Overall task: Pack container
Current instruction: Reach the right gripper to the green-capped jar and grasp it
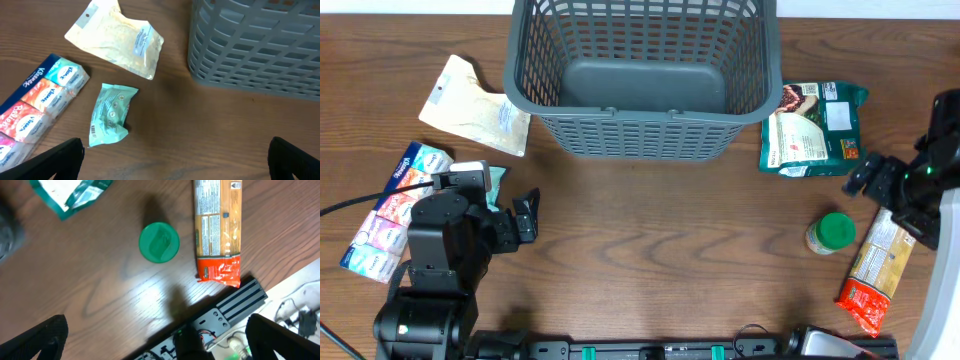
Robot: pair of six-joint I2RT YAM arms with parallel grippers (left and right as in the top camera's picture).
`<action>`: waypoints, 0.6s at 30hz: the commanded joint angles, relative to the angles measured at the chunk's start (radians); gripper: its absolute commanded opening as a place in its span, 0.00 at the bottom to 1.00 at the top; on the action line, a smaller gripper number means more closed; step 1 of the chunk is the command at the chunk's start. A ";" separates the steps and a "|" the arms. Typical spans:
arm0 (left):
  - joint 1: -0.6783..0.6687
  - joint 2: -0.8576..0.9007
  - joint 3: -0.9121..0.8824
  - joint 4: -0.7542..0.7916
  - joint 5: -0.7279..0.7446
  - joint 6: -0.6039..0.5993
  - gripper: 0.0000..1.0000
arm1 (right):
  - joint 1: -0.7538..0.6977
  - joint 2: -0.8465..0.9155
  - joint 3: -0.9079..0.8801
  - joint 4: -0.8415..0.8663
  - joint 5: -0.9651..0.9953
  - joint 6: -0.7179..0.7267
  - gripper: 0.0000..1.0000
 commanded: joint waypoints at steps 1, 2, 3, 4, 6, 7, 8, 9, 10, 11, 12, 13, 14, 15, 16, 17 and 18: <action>0.005 0.000 0.019 0.004 -0.019 -0.009 0.99 | -0.018 0.006 -0.024 0.045 0.004 -0.008 0.99; 0.005 0.000 0.019 0.005 -0.019 -0.009 0.99 | -0.019 0.007 -0.042 0.072 0.003 -0.008 0.99; 0.005 0.000 0.019 0.005 -0.019 -0.009 0.99 | -0.018 0.007 -0.062 0.097 0.003 -0.008 0.99; 0.005 0.000 0.019 0.004 -0.019 -0.009 0.99 | -0.019 0.007 -0.084 0.119 0.003 -0.007 0.99; 0.005 0.000 0.019 0.004 -0.019 -0.009 0.99 | -0.019 0.007 -0.141 0.163 0.003 -0.006 0.99; 0.005 0.000 0.019 0.004 -0.019 -0.009 0.99 | -0.019 0.007 -0.174 0.187 -0.001 -0.006 0.99; 0.005 0.000 0.019 0.005 -0.019 -0.009 0.99 | -0.019 0.007 -0.205 0.211 -0.002 -0.006 0.99; 0.005 0.000 0.019 0.004 -0.019 -0.009 0.99 | -0.019 0.007 -0.248 0.247 -0.003 -0.005 0.99; 0.005 0.000 0.019 0.004 -0.019 -0.009 0.99 | -0.019 0.007 -0.276 0.273 -0.004 0.002 0.99; 0.005 0.000 0.019 0.005 -0.019 -0.009 0.99 | -0.019 0.007 -0.316 0.308 -0.004 0.013 0.99; 0.005 0.000 0.019 0.005 -0.019 -0.009 0.99 | -0.019 0.007 -0.354 0.343 -0.004 0.021 0.99; 0.005 0.000 0.019 0.005 -0.019 -0.009 0.99 | -0.019 0.007 -0.393 0.380 -0.004 0.026 0.99; 0.005 0.000 0.019 0.005 -0.019 -0.009 0.99 | -0.019 0.007 -0.419 0.406 -0.004 0.027 0.99; 0.005 0.000 0.019 0.004 -0.019 -0.009 0.99 | -0.019 0.007 -0.453 0.440 0.000 0.029 0.99; 0.005 0.000 0.019 0.004 -0.019 -0.009 0.99 | -0.019 0.007 -0.485 0.478 0.001 0.032 0.99; 0.005 0.000 0.019 0.005 -0.019 -0.009 0.99 | -0.019 0.007 -0.520 0.519 0.001 0.035 0.99; 0.005 0.000 0.019 0.005 -0.019 -0.009 0.99 | -0.019 0.007 -0.548 0.555 0.004 0.044 0.99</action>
